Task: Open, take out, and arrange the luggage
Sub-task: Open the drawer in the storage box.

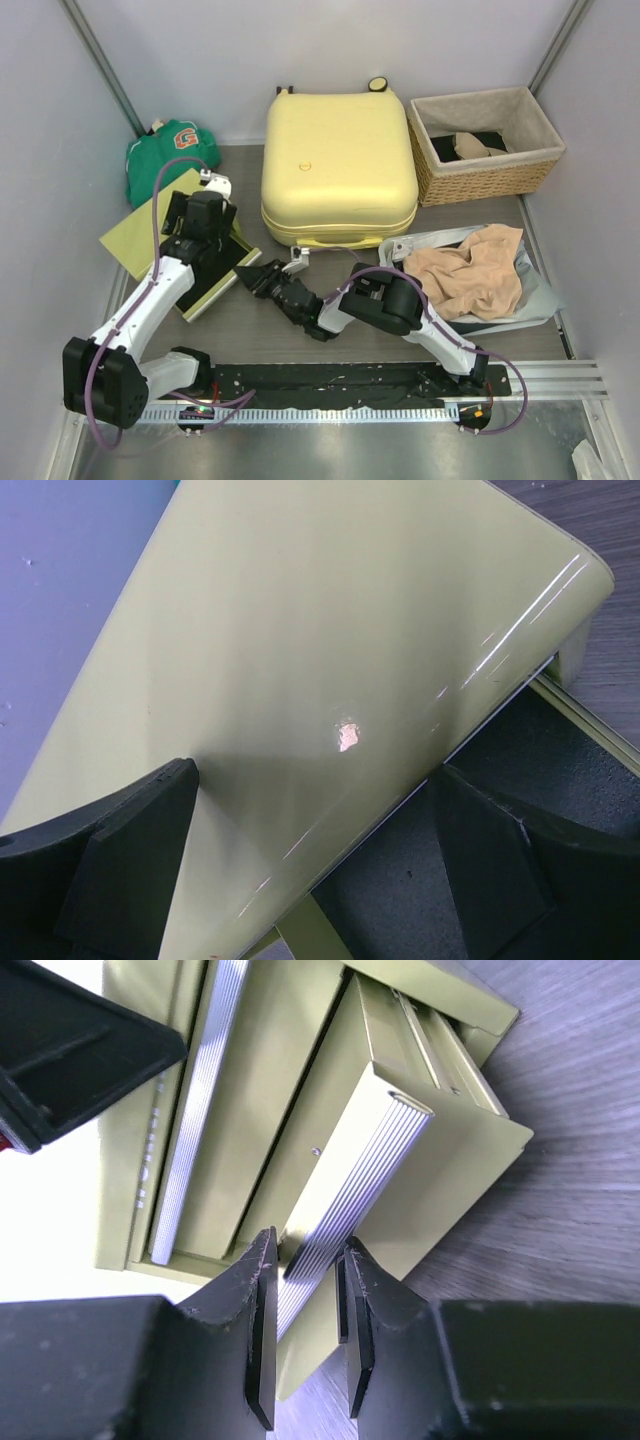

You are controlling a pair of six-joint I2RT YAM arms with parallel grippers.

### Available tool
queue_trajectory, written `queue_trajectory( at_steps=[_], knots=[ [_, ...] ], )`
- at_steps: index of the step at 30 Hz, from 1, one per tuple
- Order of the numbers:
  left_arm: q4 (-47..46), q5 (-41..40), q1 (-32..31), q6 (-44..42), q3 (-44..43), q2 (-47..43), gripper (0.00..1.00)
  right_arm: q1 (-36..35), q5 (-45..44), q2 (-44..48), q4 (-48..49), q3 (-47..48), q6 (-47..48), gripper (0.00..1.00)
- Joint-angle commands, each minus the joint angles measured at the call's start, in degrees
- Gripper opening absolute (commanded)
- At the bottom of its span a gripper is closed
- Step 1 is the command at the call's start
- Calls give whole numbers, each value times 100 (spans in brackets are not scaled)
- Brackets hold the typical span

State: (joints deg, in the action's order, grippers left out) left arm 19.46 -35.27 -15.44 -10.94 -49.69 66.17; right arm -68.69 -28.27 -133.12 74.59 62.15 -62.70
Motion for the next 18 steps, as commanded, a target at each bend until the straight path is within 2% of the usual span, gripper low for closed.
queue_trajectory(
  at_steps=[1,7,13,17,18],
  knots=[
    [172,-1158,533,136,21,80,100,-48,-346,444,917,-457,610,1],
    [146,-1105,744,136,-67,159,100,-40,-258,524,926,-678,522,1],
    [49,-824,753,154,-32,-183,100,-40,-223,559,1075,-713,688,1],
    [-13,-728,744,171,39,-403,100,-40,-223,647,1110,-845,715,10],
    [-13,-675,744,197,30,-429,100,-40,-223,673,1154,-888,732,15]
  ],
)
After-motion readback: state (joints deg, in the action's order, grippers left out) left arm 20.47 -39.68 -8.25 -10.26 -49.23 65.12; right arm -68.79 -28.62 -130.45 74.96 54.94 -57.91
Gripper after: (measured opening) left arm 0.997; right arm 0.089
